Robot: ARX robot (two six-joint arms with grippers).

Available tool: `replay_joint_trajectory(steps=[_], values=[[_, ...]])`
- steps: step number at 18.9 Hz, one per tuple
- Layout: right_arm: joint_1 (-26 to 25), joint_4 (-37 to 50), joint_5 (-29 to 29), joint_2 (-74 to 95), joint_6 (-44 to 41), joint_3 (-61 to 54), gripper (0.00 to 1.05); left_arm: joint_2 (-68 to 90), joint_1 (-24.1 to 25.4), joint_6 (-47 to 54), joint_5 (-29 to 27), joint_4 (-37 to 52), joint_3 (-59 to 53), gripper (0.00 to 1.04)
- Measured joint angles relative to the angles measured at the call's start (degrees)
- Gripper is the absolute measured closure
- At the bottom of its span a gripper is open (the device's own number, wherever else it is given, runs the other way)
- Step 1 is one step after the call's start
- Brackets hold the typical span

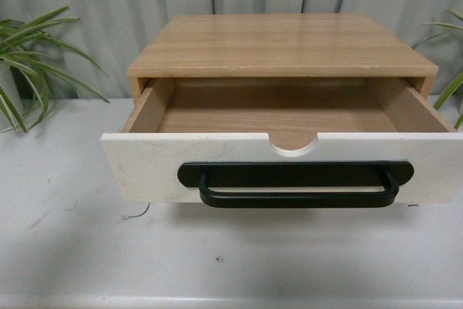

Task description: Pull drawer

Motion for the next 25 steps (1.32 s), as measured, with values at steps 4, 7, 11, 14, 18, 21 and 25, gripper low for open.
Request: replay_joint_trajectory(steps=[4,7,11,14,18,21,25], values=[[0.0,-1.3,0.0,-1.9,0.0,-0.7,1.03,-2.1,0.0,0.0,0.0,-1.3,-0.8,1.03],[0.0,-2.3,0.0,-3.3,0.0,-1.4,1.03,-3.9,0.0,0.0,0.0,-2.5,-1.5,1.03],[0.0,-3.5,0.0,-5.0,0.0,-1.9,1.03,-6.0,0.0,0.0,0.0,-4.0,-2.1,1.03],[0.0,-5.6,0.0,-7.8,0.0,-2.5,1.03,-6.6,0.0,0.0,0.0,-0.8,-3.8,1.03],[0.0,-5.6,0.1,-9.6,0.0,-4.6,1.03,-9.8,0.0,0.0,0.0,-6.0,-5.0,1.03],[0.0,-9.5,0.0,-15.2,0.0,-4.6,1.03,-16.4,0.0,0.0,0.0,-10.5,-5.0,1.03],[0.0,-22.4,0.0,-28.1,0.0,-4.6,1.03,-30.8,0.0,0.0,0.0,-24.5,-5.0,1.03]])
